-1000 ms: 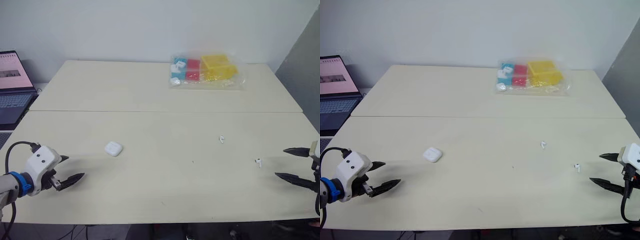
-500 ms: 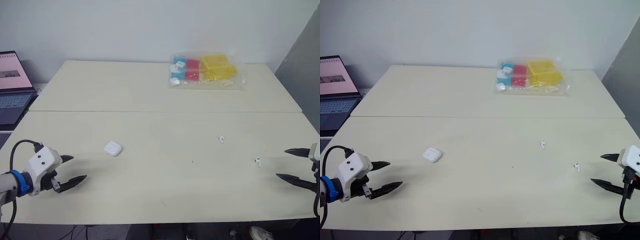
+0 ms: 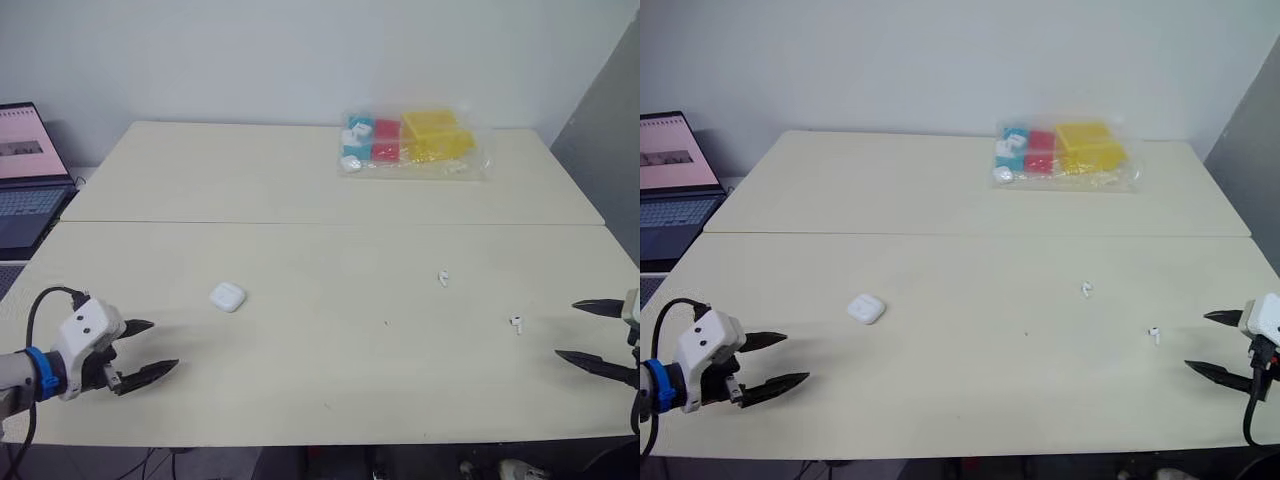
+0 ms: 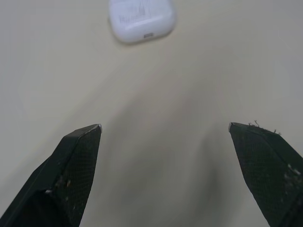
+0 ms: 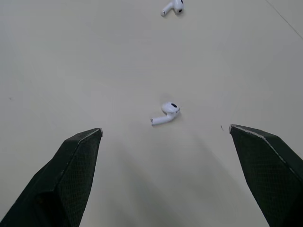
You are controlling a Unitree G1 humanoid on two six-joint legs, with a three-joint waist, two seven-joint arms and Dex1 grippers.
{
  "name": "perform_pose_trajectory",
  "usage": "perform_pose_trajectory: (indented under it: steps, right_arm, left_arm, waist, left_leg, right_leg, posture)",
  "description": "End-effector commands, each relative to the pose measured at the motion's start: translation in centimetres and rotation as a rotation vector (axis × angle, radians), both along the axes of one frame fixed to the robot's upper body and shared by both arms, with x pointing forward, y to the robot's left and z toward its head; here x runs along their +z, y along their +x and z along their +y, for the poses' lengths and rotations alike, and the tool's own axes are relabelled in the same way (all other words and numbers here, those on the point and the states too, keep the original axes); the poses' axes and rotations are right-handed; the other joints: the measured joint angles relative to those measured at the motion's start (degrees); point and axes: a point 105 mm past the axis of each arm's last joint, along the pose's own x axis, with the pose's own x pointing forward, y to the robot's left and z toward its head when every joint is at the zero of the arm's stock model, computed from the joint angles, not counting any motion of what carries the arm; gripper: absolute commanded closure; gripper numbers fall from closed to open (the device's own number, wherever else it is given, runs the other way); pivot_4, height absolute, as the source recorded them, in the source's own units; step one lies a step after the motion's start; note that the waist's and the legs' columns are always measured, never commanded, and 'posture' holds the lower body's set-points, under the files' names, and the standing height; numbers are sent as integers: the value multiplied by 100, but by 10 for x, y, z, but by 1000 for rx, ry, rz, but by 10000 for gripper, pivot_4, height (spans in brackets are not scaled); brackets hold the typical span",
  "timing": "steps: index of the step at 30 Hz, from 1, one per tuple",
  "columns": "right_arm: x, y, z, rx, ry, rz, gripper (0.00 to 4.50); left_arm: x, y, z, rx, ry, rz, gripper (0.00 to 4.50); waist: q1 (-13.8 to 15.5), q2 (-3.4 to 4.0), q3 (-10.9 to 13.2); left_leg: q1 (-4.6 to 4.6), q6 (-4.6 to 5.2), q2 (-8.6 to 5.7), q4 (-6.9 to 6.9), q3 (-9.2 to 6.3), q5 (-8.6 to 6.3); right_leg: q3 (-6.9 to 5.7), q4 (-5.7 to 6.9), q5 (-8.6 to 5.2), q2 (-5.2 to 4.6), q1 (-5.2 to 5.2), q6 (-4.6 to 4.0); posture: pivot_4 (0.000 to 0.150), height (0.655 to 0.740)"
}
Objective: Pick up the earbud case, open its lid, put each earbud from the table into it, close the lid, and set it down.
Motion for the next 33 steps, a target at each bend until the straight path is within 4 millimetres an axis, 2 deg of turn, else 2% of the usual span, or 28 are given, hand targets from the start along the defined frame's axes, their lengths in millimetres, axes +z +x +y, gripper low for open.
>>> perform_pose_trajectory:
  steps: [1,4,8,10,15,17,20,23,28,33]
  right_arm:
    - [17,3,19,74,16,-27,0]
    - [25,6,35,113,34,-48,0]
    - [45,10,77,231,94,-73,0]
    - [49,10,90,265,108,-65,0]
    - [50,8,110,343,95,-32,0]
    - [55,7,125,394,121,-51,0]
    - [61,6,142,452,170,-50,0]
    - [61,6,148,473,180,-44,0]
    - [61,8,149,482,172,-48,0]
    - [62,9,148,485,172,-49,0]
  left_arm:
    - [12,11,-11,35,-44,-65,240]
    - [7,16,-20,84,-62,-62,240]
    - [3,25,-42,102,-116,-62,240]
    - [4,32,-47,110,-127,-64,240]
    - [-8,46,-56,117,-106,-46,240]
    - [-11,50,-59,103,-101,-49,240]
    - [-11,58,-56,106,-89,-62,240]
    - [-11,62,-53,100,-85,-59,240]
    - [-14,66,-53,57,-94,-32,240]
    - [-10,70,-45,36,-62,-46,240]
  waist:
    - [-1,0,0]
    - [1,0,0]
    - [-10,0,1]
    - [0,-3,1]
    - [33,-9,-3]
    - [20,-9,-3]
    - [11,-9,-2]
    - [11,-10,-3]
    - [12,-10,-3]
    - [13,-10,-3]
  left_leg:
    - [0,0,0,1,0,0]
    - [3,0,-2,2,-1,0]
    - [6,0,-1,2,-5,0]
    - [4,1,-2,7,-5,0]
    - [0,1,-6,8,-10,1]
    - [-7,1,-4,7,-7,1]
    - [-9,1,-6,9,-8,1]
    - [-9,1,-5,9,-12,1]
    - [-11,1,-5,9,-8,1]
    - [-12,1,-4,9,-9,1]
  right_leg:
    - [0,3,0,0,0,0]
    - [1,9,0,0,1,1]
    - [9,11,21,2,1,36]
    - [5,14,22,3,1,38]
    - [2,12,22,13,4,36]
    - [5,7,22,13,1,37]
    - [6,9,22,13,-2,40]
    - [1,10,22,16,-1,39]
    - [4,10,22,16,-4,40]
    - [3,10,22,15,-3,40]
  posture:
    - [1500,7359]
    - [1500,7359]
    - [1500,7359]
    - [1500,7359]
    - [1500,7359]
    - [1500,7359]
    - [1500,7359]
    - [1500,7359]
    - [1500,7359]
    - [1500,7359]
